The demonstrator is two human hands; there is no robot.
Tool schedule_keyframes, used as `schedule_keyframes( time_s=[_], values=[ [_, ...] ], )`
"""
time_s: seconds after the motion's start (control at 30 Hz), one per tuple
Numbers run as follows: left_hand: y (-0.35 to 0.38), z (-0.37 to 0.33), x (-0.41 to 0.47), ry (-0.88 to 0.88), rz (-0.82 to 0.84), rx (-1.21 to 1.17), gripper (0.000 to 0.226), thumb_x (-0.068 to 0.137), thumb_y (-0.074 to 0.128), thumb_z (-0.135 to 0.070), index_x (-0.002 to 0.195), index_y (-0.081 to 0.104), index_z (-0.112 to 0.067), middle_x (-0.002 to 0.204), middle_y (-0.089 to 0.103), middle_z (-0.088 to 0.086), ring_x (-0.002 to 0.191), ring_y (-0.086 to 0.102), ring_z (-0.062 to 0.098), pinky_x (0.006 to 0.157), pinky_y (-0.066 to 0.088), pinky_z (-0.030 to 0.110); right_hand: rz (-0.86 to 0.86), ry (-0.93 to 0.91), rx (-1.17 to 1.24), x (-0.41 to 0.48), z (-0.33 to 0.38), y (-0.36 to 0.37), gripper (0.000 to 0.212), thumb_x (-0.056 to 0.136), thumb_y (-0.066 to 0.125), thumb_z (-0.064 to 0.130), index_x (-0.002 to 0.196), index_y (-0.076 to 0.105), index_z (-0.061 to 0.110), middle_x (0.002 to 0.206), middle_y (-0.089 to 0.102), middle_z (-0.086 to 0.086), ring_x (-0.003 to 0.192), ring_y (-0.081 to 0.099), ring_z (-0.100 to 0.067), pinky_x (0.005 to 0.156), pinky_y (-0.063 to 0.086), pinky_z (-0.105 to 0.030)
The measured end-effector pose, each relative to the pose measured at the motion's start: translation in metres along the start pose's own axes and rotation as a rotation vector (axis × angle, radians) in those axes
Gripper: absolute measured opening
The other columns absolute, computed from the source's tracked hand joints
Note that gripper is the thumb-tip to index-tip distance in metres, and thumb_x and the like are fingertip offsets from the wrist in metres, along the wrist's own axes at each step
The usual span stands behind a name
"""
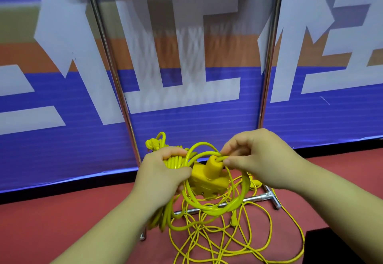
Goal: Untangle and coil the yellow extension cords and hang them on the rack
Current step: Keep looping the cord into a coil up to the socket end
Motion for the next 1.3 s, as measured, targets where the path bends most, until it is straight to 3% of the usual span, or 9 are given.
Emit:
schedule_keyframes(
  time_s=[0.17,0.37,0.47,0.6,0.77,0.97,1.1,1.2,1.3],
  values=[
    [0.003,0.001,0.003,-0.005,0.041,-0.027,0.036,0.077,0.073,0.006,0.101,0.072,-0.022,0.05,0.057,0.008,0.039,0.052,0.02,0.042,0.045,0.027,-0.046,-0.161,-0.472,-0.005,0.016,-0.004,0.013,0.089,0.069,0.038,0.101,0.073,0.038,0.089,0.074,0.016,0.075,0.061,-0.002,0.068,0.047,-0.019],
    [-0.001,-0.004,0.009,0.015,0.016,-0.054,0.036,0.077,0.073,0.005,0.101,0.073,-0.021,0.047,0.057,0.008,0.038,0.052,0.019,0.042,0.046,0.027,-0.314,-0.402,-0.517,-0.014,0.039,-0.017,0.009,0.081,0.066,0.035,0.088,0.072,0.035,0.077,0.072,0.013,0.069,0.067,-0.016,0.054,0.051,-0.031],
    [-0.006,-0.002,0.011,0.003,0.001,-0.099,0.034,0.078,0.074,0.005,0.102,0.073,-0.019,0.047,0.055,0.011,0.039,0.05,0.021,0.042,0.046,0.029,-0.214,-0.386,-0.227,-0.01,0.032,-0.021,0.011,0.084,0.075,0.02,0.086,0.074,0.03,0.083,0.073,0.018,0.079,0.069,-0.004,0.068,0.055,-0.025],
    [-0.007,-0.002,0.011,0.009,0.014,-0.102,0.034,0.078,0.074,0.004,0.101,0.074,-0.02,0.047,0.055,0.012,0.039,0.049,0.023,0.044,0.046,0.03,-0.106,-0.248,0.036,-0.005,0.016,-0.022,0.015,0.083,0.077,0.012,0.082,0.072,0.026,0.072,0.07,0.016,0.066,0.066,-0.004,0.058,0.047,-0.015],
    [-0.005,-0.003,0.011,0.012,0.027,-0.072,0.035,0.077,0.074,0.006,0.1,0.073,-0.021,0.047,0.055,0.01,0.038,0.05,0.021,0.042,0.044,0.028,0.019,-0.175,-0.213,-0.003,0.01,-0.007,0.017,0.087,0.074,0.023,0.098,0.068,0.034,0.08,0.07,0.018,0.075,0.063,0.004,0.064,0.045,-0.011],
    [0.008,-0.002,0.012,-0.005,0.071,-0.029,0.037,0.076,0.072,0.007,0.099,0.073,-0.021,0.048,0.055,0.01,0.038,0.051,0.021,0.042,0.045,0.028,0.052,-0.208,-0.563,-0.004,0.017,0.002,0.025,0.097,0.058,0.032,0.12,0.064,0.04,0.1,0.073,0.012,0.092,0.064,-0.012,0.073,0.051,-0.029],
    [0.003,0.004,0.012,-0.063,0.059,-0.165,0.034,0.077,0.073,0.008,0.1,0.074,-0.017,0.049,0.052,0.015,0.038,0.045,0.022,0.043,0.044,0.028,-0.128,-0.287,-0.367,-0.007,0.023,-0.02,0.013,0.09,0.067,0.03,0.101,0.071,0.035,0.085,0.074,0.017,0.081,0.066,-0.005,0.07,0.053,-0.03],
    [0.0,0.006,0.014,-0.082,0.057,-0.244,0.035,0.076,0.073,0.009,0.102,0.074,-0.015,0.052,0.052,0.017,0.039,0.044,0.023,0.047,0.043,0.029,-0.176,-0.281,-0.15,-0.006,0.017,-0.028,0.012,0.088,0.073,0.02,0.091,0.074,0.032,0.073,0.068,0.025,0.072,0.064,0.006,0.061,0.044,-0.012],
    [-0.002,0.003,0.015,-0.074,0.055,-0.274,0.035,0.077,0.073,0.008,0.102,0.075,-0.015,0.051,0.05,0.017,0.039,0.043,0.023,0.048,0.043,0.03,-0.222,-0.273,0.057,-0.004,0.014,-0.034,0.017,0.088,0.073,0.012,0.088,0.074,0.029,0.077,0.071,0.02,0.073,0.068,-0.001,0.064,0.046,-0.012]
  ],
)
Point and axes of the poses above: each hand's wrist, its own x-axis towards the middle knuckle, its own y-axis out of the palm, z = x × y, the point moved 10 cm from there along x, towards the middle knuckle
